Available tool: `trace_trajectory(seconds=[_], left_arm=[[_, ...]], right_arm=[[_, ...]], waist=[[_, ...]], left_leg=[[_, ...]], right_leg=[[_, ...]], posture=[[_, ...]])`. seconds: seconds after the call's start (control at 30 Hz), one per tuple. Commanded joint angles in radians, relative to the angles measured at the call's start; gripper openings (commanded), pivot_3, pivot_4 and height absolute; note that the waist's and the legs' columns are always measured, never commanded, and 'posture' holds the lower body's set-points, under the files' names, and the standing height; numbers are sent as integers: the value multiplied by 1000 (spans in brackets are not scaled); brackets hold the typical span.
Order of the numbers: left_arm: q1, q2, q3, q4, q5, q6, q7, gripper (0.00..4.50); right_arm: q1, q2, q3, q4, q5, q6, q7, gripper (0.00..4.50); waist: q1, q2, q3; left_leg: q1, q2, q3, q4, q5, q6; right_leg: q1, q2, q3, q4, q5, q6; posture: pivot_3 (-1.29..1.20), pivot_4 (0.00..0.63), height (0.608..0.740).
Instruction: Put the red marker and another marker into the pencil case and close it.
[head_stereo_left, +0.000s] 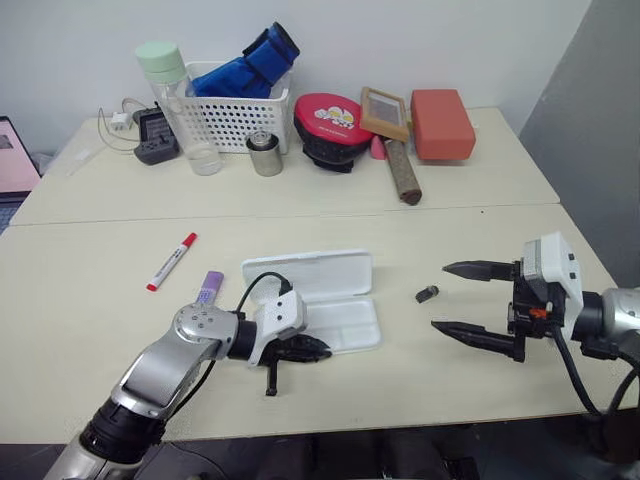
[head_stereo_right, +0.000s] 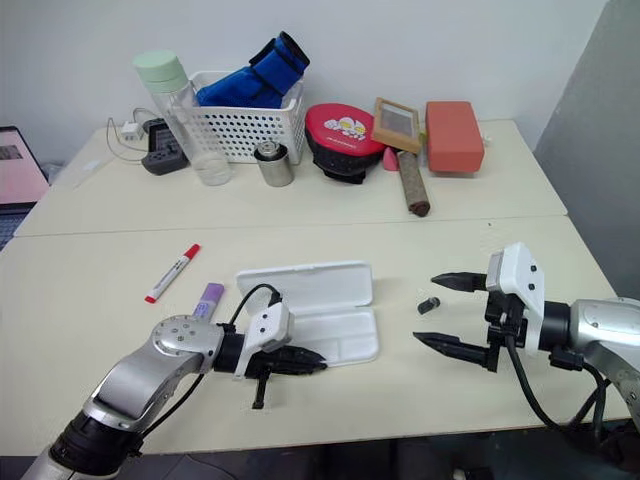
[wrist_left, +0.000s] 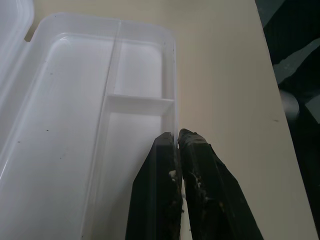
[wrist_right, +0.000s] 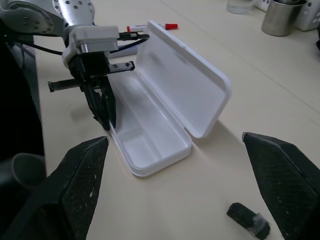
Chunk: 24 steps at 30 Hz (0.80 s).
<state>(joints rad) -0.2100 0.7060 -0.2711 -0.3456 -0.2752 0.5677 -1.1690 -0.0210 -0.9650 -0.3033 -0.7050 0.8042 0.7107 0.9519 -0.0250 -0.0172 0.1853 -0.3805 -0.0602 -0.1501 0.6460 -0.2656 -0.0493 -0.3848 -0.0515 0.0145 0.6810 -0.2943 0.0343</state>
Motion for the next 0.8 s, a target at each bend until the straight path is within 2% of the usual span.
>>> trace_trajectory(seconds=[0.03, 0.53, 0.8], left_arm=[[-2, 6, -20, -46, -31, 12, -11, 90], [-2, 12, -49, -43, -27, 15, 15, 90], [-7, 18, -42, -68, -74, 58, -6, 1260]], right_arm=[[4, -20, -46, -31, 31, -2, 9, 4500], [1, -16, -20, -11, 9, -20, 9, 4500], [3, -17, -17, -6, 4, -28, 15, 4500]], waist=[[-1, 0, 0], [-1, 0, 0], [-1, 0, 0]], left_leg=[[0, 0, 0, 0, 0, 0], [1, 0, 2, 0, 0, 0], [1, 0, 2, 0, 0, 0]], right_leg=[[0, 0, 0, 0, 0, 0], [0, 0, 0, 0, 0, 0], [0, 0, 0, 0, 0, 0]], posture=[[0, 150, 740], [0, 150, 740], [0, 150, 740]])
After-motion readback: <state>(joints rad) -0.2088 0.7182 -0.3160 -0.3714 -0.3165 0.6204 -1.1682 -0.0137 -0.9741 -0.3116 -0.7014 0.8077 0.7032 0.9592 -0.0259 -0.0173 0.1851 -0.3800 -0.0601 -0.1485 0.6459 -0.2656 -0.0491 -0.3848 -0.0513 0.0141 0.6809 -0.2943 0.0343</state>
